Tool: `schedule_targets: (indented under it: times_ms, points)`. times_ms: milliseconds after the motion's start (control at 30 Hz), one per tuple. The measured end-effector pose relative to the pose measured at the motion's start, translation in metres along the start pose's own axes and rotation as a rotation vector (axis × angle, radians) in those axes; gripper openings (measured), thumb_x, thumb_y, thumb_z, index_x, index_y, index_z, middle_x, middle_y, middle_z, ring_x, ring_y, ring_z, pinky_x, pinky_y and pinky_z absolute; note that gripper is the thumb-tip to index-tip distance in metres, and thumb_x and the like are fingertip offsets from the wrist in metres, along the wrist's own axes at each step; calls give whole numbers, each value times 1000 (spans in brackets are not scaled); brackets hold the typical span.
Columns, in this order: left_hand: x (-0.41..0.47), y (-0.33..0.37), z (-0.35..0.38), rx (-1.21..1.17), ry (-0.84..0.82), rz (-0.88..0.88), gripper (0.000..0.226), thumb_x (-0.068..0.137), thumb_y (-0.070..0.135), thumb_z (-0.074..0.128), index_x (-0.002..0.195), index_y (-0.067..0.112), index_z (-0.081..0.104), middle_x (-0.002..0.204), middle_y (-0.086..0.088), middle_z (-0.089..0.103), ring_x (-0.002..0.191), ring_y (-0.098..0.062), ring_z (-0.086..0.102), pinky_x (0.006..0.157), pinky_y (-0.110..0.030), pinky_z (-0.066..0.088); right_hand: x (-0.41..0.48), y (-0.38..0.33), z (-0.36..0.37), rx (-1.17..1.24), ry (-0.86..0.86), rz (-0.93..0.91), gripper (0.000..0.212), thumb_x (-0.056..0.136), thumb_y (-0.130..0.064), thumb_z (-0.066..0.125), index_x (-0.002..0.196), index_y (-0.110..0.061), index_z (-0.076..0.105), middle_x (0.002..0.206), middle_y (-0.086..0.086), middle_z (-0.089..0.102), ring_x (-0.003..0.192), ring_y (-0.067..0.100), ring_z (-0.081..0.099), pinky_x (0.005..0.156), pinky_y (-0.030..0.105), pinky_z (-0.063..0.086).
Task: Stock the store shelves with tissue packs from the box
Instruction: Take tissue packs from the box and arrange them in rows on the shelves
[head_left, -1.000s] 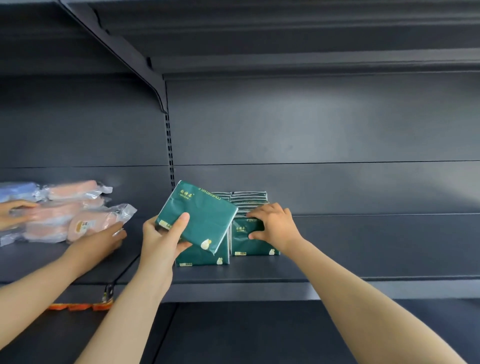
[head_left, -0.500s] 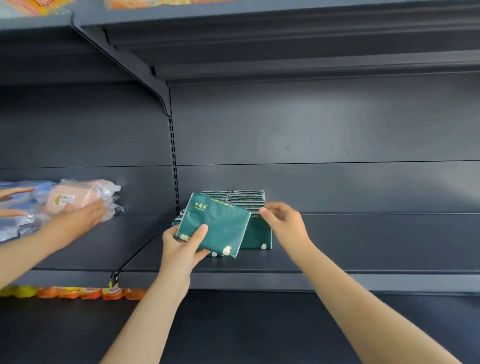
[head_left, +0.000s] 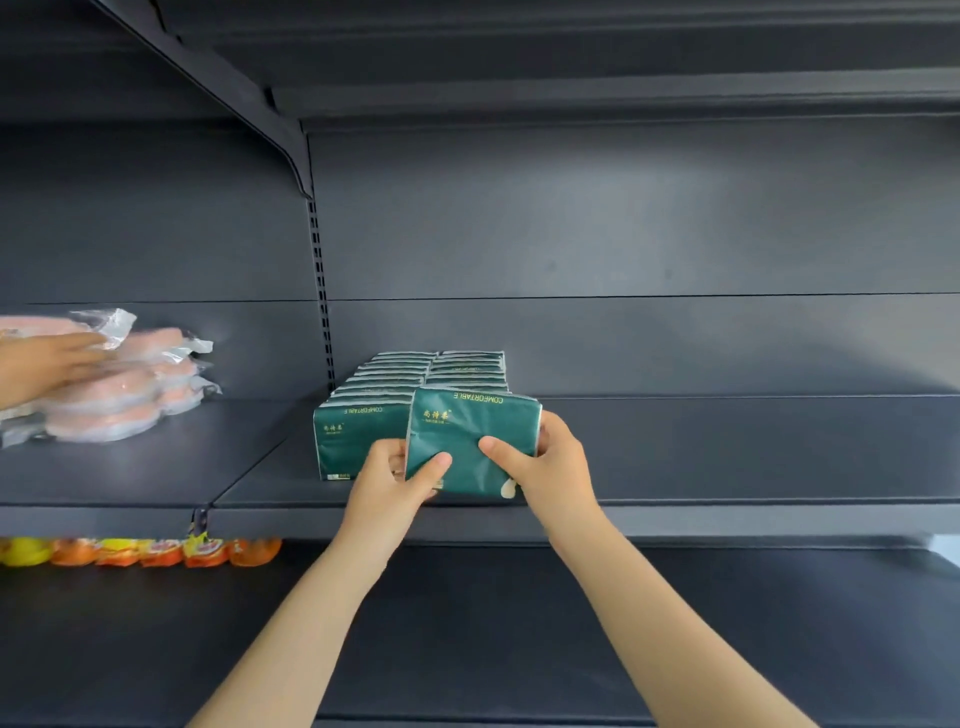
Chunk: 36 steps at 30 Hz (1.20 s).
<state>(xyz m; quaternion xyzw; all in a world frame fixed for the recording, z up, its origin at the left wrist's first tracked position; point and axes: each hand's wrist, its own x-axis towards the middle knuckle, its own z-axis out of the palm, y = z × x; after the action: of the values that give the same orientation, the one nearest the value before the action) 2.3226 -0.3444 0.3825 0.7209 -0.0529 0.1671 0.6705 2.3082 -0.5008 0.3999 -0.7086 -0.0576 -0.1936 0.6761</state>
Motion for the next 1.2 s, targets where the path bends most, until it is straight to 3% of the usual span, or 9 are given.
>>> schedule_targets:
  times_ms: [133, 200, 267, 467, 600, 933, 1200]
  points:
    - [17, 7, -27, 454, -8, 207, 34, 83, 24, 71, 111, 14, 54, 108, 6, 59, 99, -11, 58, 78, -14, 43, 18, 1, -7, -45, 13, 34, 30, 78, -19, 77, 98, -24, 56, 91, -5, 69, 63, 18, 62, 65, 36, 54]
    - [31, 13, -39, 668, 11, 352, 42, 86, 27, 68, 121, 11, 52, 120, 2, 50, 112, -16, 52, 91, -23, 42, 29, 5, -6, -100, 18, 37, 32, 78, -19, 77, 100, -23, 55, 93, -6, 68, 65, 16, 62, 67, 35, 56]
    - [47, 19, -45, 880, -8, 469, 51, 88, 32, 63, 131, 10, 46, 132, -1, 43, 124, -18, 43, 100, -32, 37, 40, 12, -3, -184, 37, 20, 34, 78, -20, 77, 103, -22, 54, 95, -8, 64, 80, 14, 62, 70, 31, 55]
    - [93, 25, -46, 1342, -260, 613, 80, 89, 50, 54, 149, 11, 18, 155, -5, 20, 144, -18, 17, 116, -28, 15, 58, 37, 14, -589, 78, -22, 64, 77, -32, 76, 130, -17, 43, 118, 1, 42, 100, 16, 48, 80, 25, 41]
    - [111, 15, -45, 1462, -390, 553, 94, 85, 59, 52, 151, 9, 8, 159, -9, 7, 147, -22, 8, 118, -33, 6, 61, 50, 25, -718, 58, -5, 75, 76, -38, 75, 137, -24, 34, 122, 0, 46, 117, 19, 43, 90, 33, 43]
    - [123, 0, -56, 1422, -449, 622, 88, 83, 60, 55, 150, 15, 18, 158, -1, 17, 144, -18, 19, 116, -29, 15, 62, 51, 41, -824, 131, 73, 55, 78, -43, 72, 111, -10, 44, 110, 4, 54, 105, 25, 51, 89, 40, 47]
    - [114, 11, -57, 1442, -445, 589, 86, 86, 58, 52, 149, 11, 18, 156, -8, 20, 143, -23, 21, 116, -35, 18, 64, 31, 27, -988, -29, 165, 59, 82, -47, 66, 120, -11, 40, 117, 5, 56, 110, 27, 52, 89, 41, 46]
